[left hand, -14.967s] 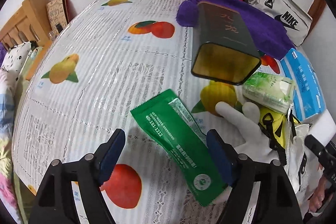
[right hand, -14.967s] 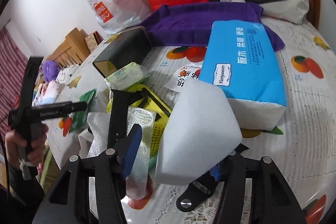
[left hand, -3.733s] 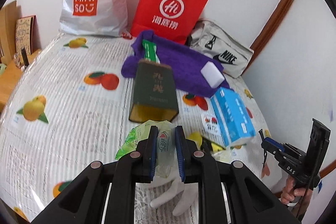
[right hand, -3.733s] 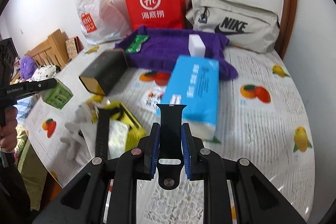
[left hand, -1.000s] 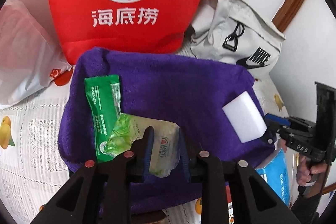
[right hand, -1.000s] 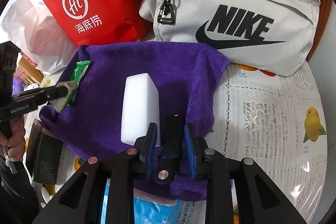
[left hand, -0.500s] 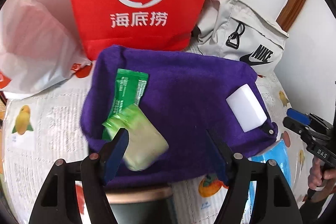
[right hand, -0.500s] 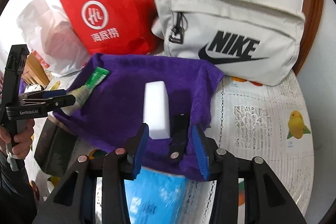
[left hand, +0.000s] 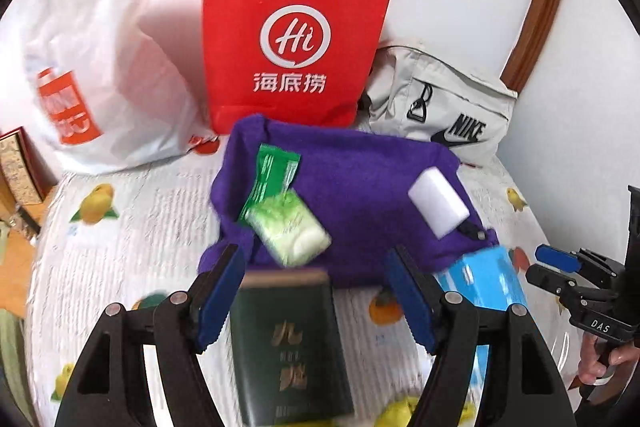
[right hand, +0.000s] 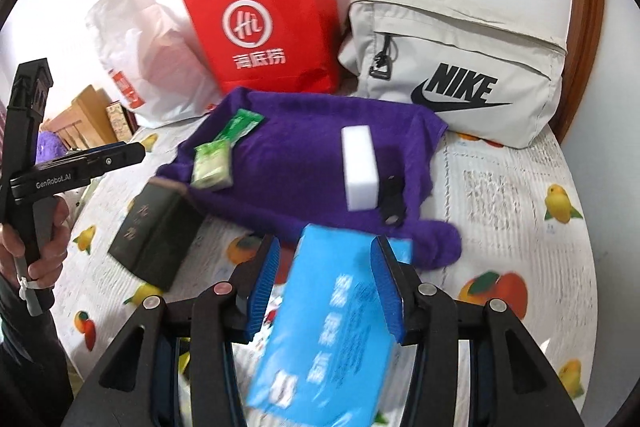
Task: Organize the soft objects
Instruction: 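Grasp another black watch strap with the right tool while the left tool approaches the white glove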
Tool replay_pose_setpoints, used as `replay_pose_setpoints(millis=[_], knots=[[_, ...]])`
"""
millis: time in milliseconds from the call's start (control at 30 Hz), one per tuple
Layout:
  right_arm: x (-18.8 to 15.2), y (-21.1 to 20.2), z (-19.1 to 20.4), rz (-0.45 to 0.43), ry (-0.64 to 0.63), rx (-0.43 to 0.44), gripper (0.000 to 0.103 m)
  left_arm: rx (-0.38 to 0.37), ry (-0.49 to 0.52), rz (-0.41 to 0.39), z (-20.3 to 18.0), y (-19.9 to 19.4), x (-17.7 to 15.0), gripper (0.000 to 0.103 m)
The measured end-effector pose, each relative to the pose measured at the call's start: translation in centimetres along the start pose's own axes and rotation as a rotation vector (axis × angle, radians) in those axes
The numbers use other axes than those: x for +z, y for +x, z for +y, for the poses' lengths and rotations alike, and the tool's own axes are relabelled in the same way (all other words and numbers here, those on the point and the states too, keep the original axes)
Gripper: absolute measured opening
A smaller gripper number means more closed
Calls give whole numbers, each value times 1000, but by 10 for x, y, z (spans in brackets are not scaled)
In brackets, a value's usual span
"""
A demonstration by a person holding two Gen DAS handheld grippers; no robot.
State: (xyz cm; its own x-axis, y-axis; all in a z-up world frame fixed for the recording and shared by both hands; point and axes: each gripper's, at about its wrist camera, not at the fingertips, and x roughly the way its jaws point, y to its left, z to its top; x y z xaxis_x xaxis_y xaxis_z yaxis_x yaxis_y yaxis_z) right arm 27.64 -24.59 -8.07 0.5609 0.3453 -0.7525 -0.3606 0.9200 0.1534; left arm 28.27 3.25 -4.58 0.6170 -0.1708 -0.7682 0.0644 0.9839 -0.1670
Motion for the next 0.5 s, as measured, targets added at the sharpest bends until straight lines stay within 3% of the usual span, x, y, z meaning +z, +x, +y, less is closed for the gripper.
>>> replay_pose_setpoints(millis=[300,500], knots=[[-53,-26,38,16,-9,55,50,-45,-24,94,-4,-29,-67,71],[-104,-38,70,43,-65,106,50,-66,-84,90,2,-48,-115,71]])
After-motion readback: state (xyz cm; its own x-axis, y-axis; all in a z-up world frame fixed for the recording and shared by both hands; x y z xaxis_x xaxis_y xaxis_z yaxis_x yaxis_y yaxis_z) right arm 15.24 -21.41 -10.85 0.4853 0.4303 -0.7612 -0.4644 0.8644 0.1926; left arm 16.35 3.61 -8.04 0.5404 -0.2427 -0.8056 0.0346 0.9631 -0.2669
